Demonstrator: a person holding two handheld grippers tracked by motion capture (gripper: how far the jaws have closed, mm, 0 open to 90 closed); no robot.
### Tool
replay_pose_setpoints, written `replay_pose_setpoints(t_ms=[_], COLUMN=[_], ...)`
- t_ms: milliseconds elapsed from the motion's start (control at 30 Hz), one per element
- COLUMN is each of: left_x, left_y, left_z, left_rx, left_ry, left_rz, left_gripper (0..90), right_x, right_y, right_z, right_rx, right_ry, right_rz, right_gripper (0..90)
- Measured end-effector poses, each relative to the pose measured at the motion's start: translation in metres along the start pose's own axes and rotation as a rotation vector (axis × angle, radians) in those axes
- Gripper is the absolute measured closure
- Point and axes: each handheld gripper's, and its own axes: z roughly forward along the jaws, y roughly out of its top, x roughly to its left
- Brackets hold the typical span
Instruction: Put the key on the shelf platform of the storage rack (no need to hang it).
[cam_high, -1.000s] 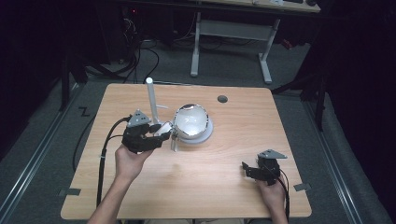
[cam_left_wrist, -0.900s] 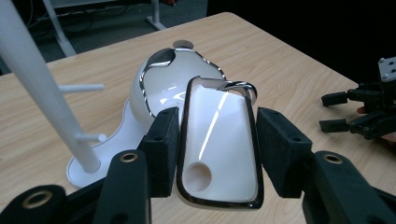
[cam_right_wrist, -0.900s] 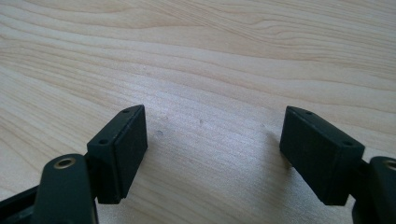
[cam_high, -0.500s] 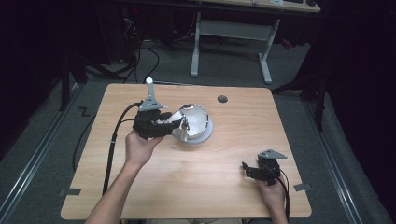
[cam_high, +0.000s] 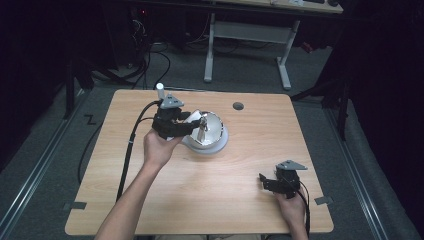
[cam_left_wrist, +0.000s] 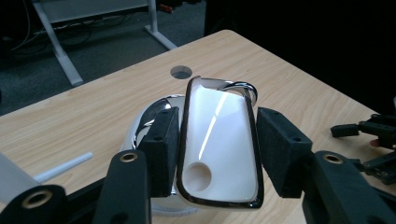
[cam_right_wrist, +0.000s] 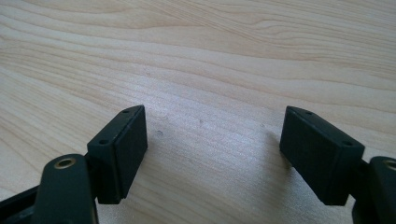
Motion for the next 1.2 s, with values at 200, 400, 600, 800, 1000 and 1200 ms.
replay_pose_setpoints(t_ms=[200,400,600,800,1000,1200], left_x=[0.002,0.005,0.004,0.000,-0.003,-0.004], left_y=[0.001,-0.002,-0.005,-0.008,-0.012,-0.015], left_z=[0.014,0.027,0.040,0.052,0.063,0.074], left_rx=[0.008,0.035,0.062,0.089,0.113,0.127], left_ry=[0.008,0.019,0.024,0.023,0.027,0.033], left_rz=[-0.012,-0.015,-0.001,0.017,0.027,0.027], left_gripper=[51.3,51.3,51.2,51.2,51.3,51.2], right_x=[0.000,0.000,0.000,0.000,0.000,0.000], right_y=[0.000,0.000,0.000,0.000,0.000,0.000], right_z=[0.000,0.000,0.000,0.000,0.000,0.000], right_rx=[0.000,0.000,0.000,0.000,0.000,0.000], right_ry=[0.000,0.000,0.000,-0.001,-0.001,-0.001], right_rz=[-0.001,0.000,0.000,-0.002,-0.003,-0.004], right_gripper=[23.6,23.6,23.6,23.6,23.6,23.7])
